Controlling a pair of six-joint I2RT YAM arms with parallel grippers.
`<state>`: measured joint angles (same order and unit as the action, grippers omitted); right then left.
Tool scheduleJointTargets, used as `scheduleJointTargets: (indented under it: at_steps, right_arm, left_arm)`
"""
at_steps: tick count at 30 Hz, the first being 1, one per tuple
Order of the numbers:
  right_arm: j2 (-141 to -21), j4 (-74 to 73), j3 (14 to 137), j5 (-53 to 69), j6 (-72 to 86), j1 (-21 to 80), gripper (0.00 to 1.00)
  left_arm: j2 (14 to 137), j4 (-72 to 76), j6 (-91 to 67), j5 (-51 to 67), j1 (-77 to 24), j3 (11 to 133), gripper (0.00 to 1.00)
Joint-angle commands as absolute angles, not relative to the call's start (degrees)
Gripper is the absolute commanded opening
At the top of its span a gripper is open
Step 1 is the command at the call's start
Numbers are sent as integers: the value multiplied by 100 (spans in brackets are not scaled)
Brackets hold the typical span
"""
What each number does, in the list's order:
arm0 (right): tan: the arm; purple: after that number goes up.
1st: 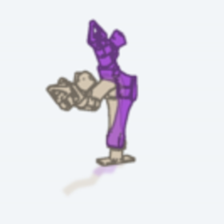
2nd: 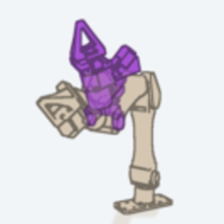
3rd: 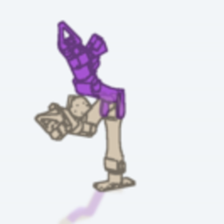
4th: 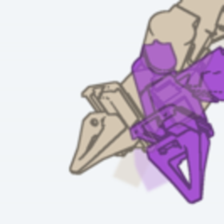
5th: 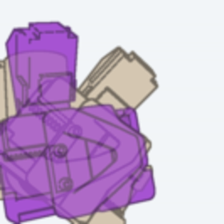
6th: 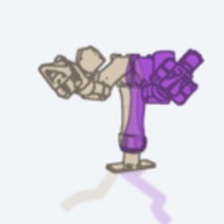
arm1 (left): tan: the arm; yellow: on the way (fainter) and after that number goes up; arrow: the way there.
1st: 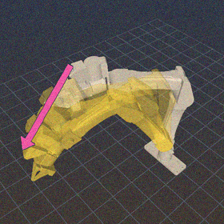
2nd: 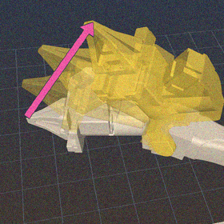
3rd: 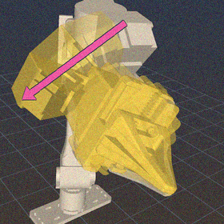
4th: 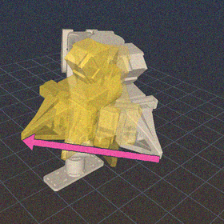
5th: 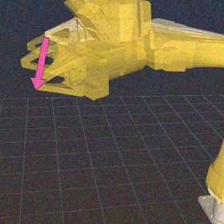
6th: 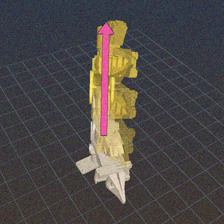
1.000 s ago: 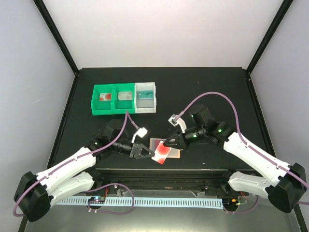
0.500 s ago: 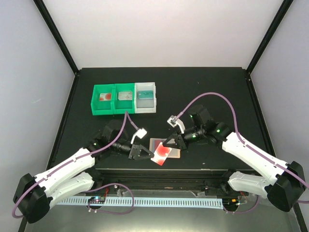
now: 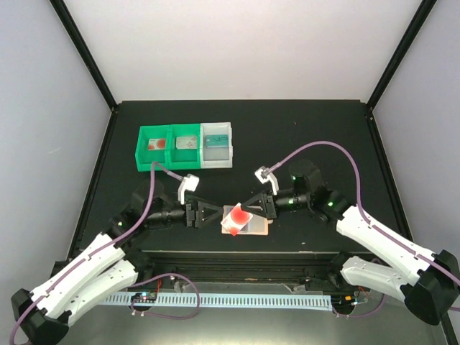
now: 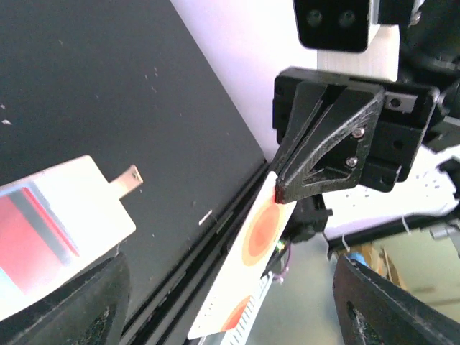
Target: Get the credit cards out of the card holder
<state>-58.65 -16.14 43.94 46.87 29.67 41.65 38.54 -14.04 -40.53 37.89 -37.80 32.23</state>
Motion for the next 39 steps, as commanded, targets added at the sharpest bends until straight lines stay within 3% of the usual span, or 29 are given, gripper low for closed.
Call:
scheduleJointTargets:
  at_steps: [1,10,19,31,39]
  right_arm:
    - [-5675,-282,4155,4070,4177,4163,1]
    - [-5779,1732,3546,3180,6076,4164,1]
    - [-5754,2939,3092,2374,7260,4179,1]
    - [-5914,3292,3051,2166,7669,4314,1]
    - [-5998,3364,2997,2084,7742,4385,1]
  left_arm:
    - [3370,-1480,-4584,2826,-3722,3396,81]
    - [2720,-959,-5697,2213,-3724,2906,82]
    - [2610,378,-6852,2178,-3725,2125,69]
    - [3259,963,-7070,2304,-3722,2309,47]
    - [3583,1483,-7237,2582,-3723,2389,45]
